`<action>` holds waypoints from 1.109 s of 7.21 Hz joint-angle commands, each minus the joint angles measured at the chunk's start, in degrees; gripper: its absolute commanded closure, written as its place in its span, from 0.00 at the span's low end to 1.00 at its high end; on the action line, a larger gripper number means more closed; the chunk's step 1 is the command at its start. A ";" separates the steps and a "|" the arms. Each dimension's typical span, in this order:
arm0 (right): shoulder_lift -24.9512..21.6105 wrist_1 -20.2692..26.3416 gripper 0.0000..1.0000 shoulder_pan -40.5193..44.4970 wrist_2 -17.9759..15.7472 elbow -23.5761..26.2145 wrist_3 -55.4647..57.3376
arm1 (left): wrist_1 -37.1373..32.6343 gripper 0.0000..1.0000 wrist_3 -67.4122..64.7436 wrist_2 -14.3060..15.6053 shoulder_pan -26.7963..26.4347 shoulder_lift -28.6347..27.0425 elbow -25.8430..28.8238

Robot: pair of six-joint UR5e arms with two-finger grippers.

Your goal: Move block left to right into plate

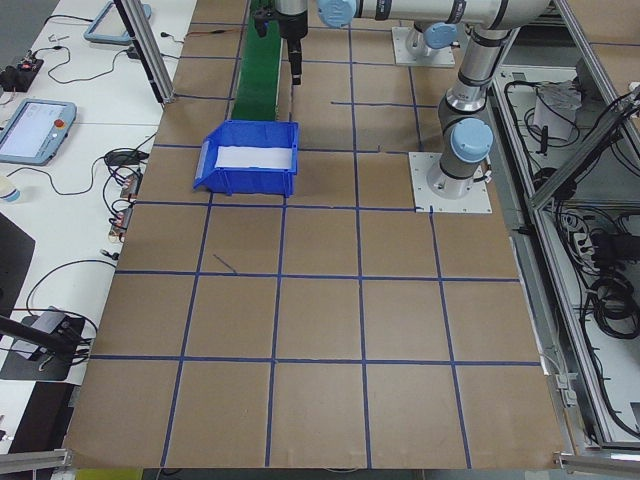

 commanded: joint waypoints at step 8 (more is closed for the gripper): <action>-0.29 0.24 0.00 1.45 5.19 -1.62 10.02 | -3.01 0.00 0.26 -5.32 0.07 1.42 -0.85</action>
